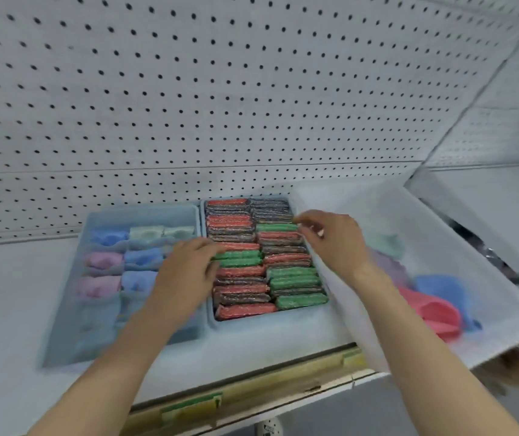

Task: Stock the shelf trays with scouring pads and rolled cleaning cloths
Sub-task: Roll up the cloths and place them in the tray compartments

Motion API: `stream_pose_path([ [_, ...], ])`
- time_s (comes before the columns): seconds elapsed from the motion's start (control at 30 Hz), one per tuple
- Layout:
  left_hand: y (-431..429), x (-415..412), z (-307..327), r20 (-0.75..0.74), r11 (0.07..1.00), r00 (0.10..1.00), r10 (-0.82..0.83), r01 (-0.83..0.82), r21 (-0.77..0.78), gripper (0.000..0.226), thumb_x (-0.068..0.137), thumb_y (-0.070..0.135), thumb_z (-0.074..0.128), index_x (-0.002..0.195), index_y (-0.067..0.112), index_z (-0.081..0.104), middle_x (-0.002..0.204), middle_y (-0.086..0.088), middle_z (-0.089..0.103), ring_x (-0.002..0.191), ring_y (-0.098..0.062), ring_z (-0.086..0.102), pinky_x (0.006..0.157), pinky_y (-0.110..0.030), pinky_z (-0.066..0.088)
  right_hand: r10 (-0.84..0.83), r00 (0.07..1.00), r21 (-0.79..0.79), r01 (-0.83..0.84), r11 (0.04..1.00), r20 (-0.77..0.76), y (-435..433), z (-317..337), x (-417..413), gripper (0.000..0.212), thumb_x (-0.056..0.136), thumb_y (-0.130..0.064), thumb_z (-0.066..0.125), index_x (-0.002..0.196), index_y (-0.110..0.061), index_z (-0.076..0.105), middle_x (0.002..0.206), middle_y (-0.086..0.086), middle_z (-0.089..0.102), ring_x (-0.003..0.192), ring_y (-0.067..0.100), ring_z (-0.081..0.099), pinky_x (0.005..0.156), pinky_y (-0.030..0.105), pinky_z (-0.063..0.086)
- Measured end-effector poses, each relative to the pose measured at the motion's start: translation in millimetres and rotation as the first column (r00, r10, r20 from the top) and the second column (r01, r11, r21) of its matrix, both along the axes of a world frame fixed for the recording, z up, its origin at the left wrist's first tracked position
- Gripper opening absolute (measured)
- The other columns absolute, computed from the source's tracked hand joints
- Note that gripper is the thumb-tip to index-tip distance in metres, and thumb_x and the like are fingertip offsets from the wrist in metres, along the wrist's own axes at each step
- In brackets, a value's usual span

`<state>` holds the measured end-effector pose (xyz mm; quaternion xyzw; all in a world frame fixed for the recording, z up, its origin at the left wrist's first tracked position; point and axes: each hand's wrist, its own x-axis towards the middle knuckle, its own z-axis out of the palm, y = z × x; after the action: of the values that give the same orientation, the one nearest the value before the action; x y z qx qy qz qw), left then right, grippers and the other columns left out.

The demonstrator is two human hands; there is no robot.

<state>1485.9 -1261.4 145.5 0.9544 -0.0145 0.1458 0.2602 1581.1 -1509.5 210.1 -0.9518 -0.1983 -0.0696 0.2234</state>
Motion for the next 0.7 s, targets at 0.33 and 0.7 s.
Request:
stream_pose_path([
  [0.33,-121,48,-16,-0.098,0.985,0.984,-0.146,0.154,0.080,0.038,0.094,0.032,0.059,0.131,0.027,0.058,0.129,0.008,0.056,0.124,-0.017,0.045,0.107,-0.029,0.033,-0.152,0.905,-0.394,-0.018,0.919,-0.396,-135,-43,92,0.032,0.084,-0.019,0.066,0.116,-0.020,0.067,0.116,0.005,0.067,0.106,0.024,0.061,0.085,0.026,0.044],
  [0.7,-129,33,-21,-0.103,0.996,0.992,-0.066,0.072,0.053,0.038,0.095,0.031,0.057,0.133,0.026,0.057,0.131,0.007,0.056,0.125,-0.014,0.046,0.108,-0.023,0.028,-0.060,0.843,-0.292,-0.118,0.949,-0.535,-105,-80,139,0.025,0.076,-0.025,0.078,0.090,-0.008,0.068,0.075,0.002,0.060,0.071,0.018,0.056,0.057,0.023,0.040],
])
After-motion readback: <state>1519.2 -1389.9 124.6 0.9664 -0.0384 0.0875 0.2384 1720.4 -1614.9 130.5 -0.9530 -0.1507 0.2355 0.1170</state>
